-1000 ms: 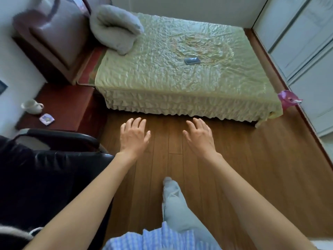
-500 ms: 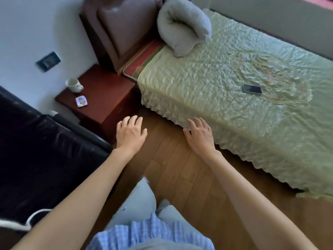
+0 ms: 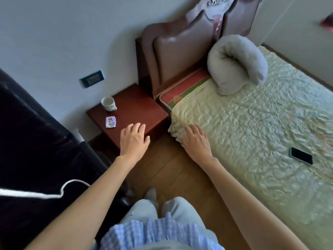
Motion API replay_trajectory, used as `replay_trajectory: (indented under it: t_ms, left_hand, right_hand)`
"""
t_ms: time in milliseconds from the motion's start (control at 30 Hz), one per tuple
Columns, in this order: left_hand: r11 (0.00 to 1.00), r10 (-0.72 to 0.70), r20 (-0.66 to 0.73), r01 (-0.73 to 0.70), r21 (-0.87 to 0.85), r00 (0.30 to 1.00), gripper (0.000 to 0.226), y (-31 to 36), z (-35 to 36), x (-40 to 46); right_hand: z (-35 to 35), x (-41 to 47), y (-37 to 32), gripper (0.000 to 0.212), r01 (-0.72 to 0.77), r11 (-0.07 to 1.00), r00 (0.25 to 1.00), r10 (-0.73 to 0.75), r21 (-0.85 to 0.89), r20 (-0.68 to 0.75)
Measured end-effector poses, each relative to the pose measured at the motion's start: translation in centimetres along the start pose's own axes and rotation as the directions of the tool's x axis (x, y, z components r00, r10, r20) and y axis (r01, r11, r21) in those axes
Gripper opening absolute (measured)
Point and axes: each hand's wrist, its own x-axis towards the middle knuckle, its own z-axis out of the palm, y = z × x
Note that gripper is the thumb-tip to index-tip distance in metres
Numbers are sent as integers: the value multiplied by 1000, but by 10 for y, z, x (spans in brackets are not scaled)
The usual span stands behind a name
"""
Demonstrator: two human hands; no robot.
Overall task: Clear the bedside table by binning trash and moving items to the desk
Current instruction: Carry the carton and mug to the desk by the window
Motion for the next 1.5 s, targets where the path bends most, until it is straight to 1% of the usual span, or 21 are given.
replay_trajectory:
  t_ms: [100,233,400,500,633,767,867,967,1067,1167,1233,1300,1400,1500]
  left_hand:
    - [996,-86,17,86,6,996,49,-20,1,26]
    - [983,-185,0,185,9,983,48,-43,8,51]
    - [926,-378,-1,378,27,926,47,-64,16,86]
    - [861,-508,-10,508,14,861,46,-71,19,113]
    - [744,-668,-33,667,-41,743,45,-70,21,147]
    - [634,-773,-26,771,-60,634,44,-73,36,170]
    - [599,-800,19,800,-40,600,44,-86,49,183]
    - [560,-828,25,828,-39,561,44,-107,68,195]
    - [517,-854,33,853,-70,520,46,-131,97,205]
    - [487,-866,71,868,-100,494,45,-151,138,209]
    - [472,-871,93,875,-111,482,45,-163,170,209]
    - [444,-883,106,887,-126,457,48,-176,200,209]
    - [404,-899,104,897,-177,426,52,-197,233,212]
    - [410,-899,83,893,-187,430,59,-215,261,217]
  right_hand:
    - [8,46,-11,48,51,999,998,-51,15,34]
    - [21,109,-25,49,136,990,987,-138,18,87]
    - [29,199,-44,48,324,946,938,-320,-14,131]
    - [29,253,-56,48,428,904,893,-420,-13,162]
    - [30,314,-66,46,558,830,812,-547,2,206]
    - [49,360,-75,44,650,760,729,-625,4,278]
    - [71,381,-85,43,700,714,681,-666,-4,305]
    - [96,397,-98,40,731,682,653,-703,9,281]
    - [132,411,-107,37,736,676,650,-719,30,248]
    - [175,414,-106,36,696,713,685,-693,77,224]
    - [201,412,-105,42,661,739,712,-672,131,203]
    - [228,410,-105,45,641,746,721,-666,178,191]
    - [261,414,-109,44,605,762,740,-645,231,193]
    - [287,422,-117,41,593,761,751,-640,264,162]
